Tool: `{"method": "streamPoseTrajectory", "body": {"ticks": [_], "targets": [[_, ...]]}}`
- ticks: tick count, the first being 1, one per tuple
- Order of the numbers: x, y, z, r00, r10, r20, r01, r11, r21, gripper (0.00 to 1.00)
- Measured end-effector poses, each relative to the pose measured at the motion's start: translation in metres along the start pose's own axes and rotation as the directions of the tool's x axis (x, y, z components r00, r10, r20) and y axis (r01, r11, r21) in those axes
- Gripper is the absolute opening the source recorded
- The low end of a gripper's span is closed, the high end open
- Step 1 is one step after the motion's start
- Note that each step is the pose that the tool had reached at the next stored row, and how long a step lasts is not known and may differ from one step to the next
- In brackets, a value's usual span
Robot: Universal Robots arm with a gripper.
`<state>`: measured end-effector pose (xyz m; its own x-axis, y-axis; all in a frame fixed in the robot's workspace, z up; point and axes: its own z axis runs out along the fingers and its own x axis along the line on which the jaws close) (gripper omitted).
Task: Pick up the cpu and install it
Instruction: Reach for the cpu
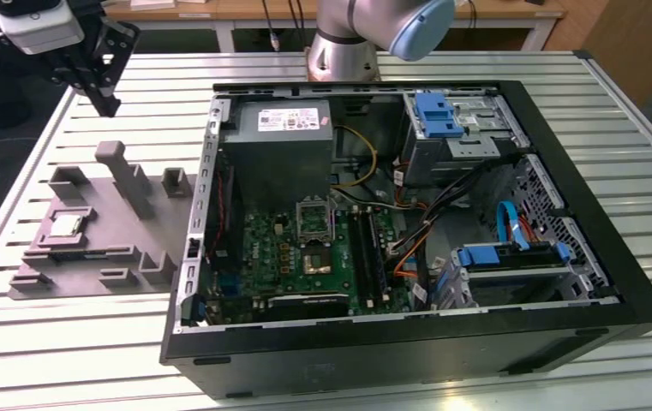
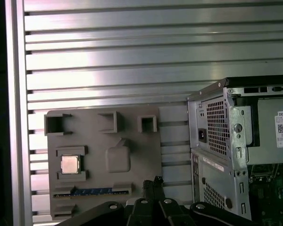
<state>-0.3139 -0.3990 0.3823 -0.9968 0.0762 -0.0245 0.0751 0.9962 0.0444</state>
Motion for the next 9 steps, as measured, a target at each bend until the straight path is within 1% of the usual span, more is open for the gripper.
{"method": "streamPoseTrajectory", "body": {"ticks": [9], "targets": [[0.0025, -0.0002, 0.0001, 1.0, 0.0, 0.0, 0.0, 1.0, 0.0, 0.11]]}}
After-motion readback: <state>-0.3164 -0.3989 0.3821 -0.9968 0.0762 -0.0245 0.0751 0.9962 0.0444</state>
